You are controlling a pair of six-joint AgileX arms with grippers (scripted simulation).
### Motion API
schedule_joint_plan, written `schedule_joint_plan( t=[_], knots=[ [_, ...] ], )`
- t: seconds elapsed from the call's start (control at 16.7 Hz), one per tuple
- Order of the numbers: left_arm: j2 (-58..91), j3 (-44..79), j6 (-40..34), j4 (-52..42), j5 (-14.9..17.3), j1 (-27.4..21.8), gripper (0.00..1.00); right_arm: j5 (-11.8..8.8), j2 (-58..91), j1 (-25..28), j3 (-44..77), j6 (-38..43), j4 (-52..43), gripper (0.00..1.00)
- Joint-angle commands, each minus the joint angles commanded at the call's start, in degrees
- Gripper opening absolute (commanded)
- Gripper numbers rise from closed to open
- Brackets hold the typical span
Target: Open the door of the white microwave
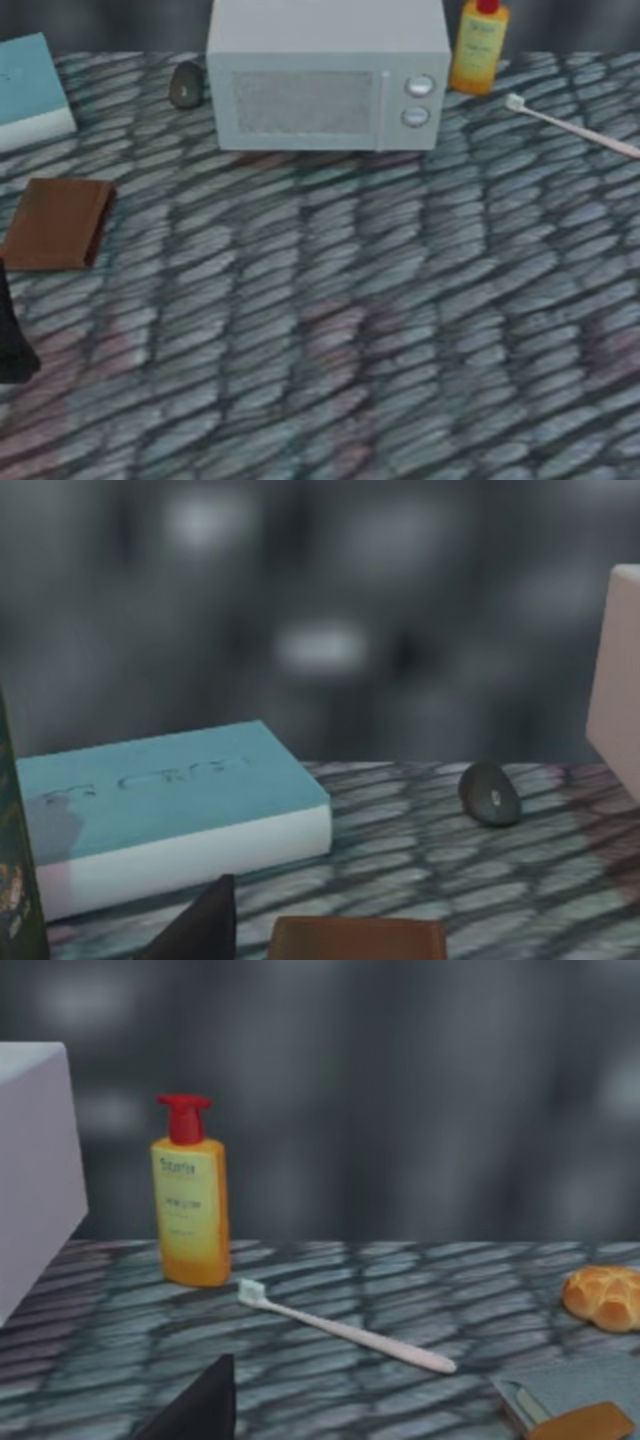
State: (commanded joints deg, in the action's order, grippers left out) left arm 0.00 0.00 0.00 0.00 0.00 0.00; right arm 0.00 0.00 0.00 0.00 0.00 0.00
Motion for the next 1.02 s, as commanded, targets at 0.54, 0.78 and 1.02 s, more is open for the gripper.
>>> schedule_joint_plan(
  t=[0.54,0.78,1.02],
  knots=[
    [16.84,14.45,-4.15,-0.83,-7.57,-8.41,1.00,0.00,0.00,0.00,0.00,0.00,0.00,1.00],
    [38.63,30.45,-8.94,-1.40,-15.67,-17.43,1.00,0.00,0.00,0.00,0.00,0.00,0.00,1.00],
    [64.24,48.35,-14.52,-1.53,-24.32,-27.25,1.00,0.00,0.00,0.00,0.00,0.00,0.00,1.00]
  ],
)
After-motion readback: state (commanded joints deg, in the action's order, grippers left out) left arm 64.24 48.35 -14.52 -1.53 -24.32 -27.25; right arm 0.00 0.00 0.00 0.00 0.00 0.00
